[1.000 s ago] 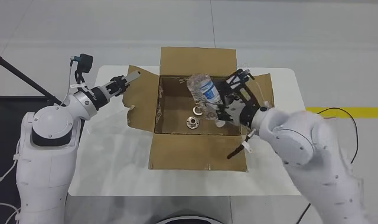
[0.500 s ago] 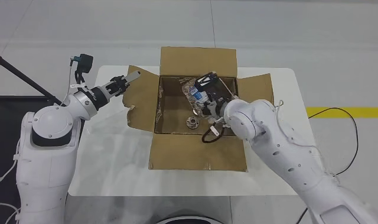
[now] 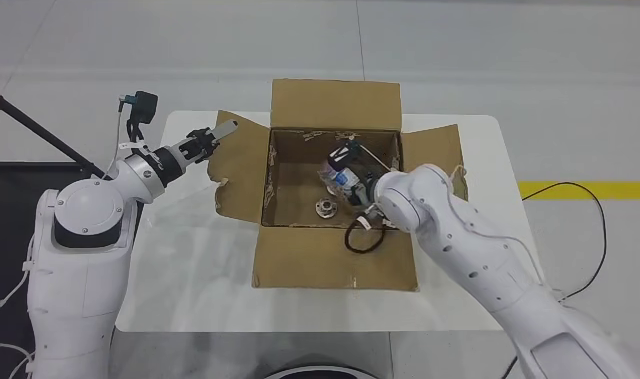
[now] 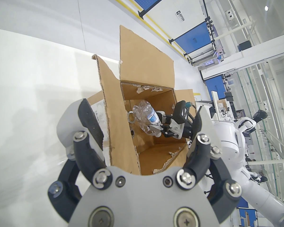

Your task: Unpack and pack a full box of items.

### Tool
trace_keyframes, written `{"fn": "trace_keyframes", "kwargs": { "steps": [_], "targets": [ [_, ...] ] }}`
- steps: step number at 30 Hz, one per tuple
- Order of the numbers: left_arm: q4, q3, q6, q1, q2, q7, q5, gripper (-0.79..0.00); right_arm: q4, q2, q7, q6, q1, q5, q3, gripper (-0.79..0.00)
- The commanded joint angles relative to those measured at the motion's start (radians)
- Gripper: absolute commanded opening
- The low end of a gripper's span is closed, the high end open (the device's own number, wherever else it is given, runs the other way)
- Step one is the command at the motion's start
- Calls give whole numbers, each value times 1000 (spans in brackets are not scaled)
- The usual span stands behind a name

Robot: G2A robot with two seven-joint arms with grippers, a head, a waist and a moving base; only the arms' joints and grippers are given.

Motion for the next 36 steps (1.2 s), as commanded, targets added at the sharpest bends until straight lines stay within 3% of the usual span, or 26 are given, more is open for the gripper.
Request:
{"fn": "trace_keyframes", "kwargs": {
  "steps": [1, 3, 4, 13, 23, 26, 36],
  "targets": [
    [0, 0, 0, 0, 0, 0, 0, 0, 1, -1, 4, -7, -2, -2, 7, -237],
    [0, 0, 0, 0, 0, 0, 0, 0, -8, 0, 6, -15, -5, 2, 19, -22],
    [0, 0, 0, 0, 0, 0, 0, 0, -15, 1, 7, -19, -9, 1, 27, 0],
    [-17, -32, -29, 42, 13, -15, -4, 0, -240, 44, -16, -57, -105, 50, 221, 0],
    [16, -42, -62, 51, 32, -165, -121, 0, -645, 118, -45, -131, -407, 209, 650, 0],
    [21, -23, -65, 41, 35, -172, -128, 0, -752, 135, -35, -189, -500, 151, 751, 0],
    [0, 26, -76, 5, 45, -185, -170, 0, -747, 135, -41, -185, -503, 152, 753, 0]
  ]
}}
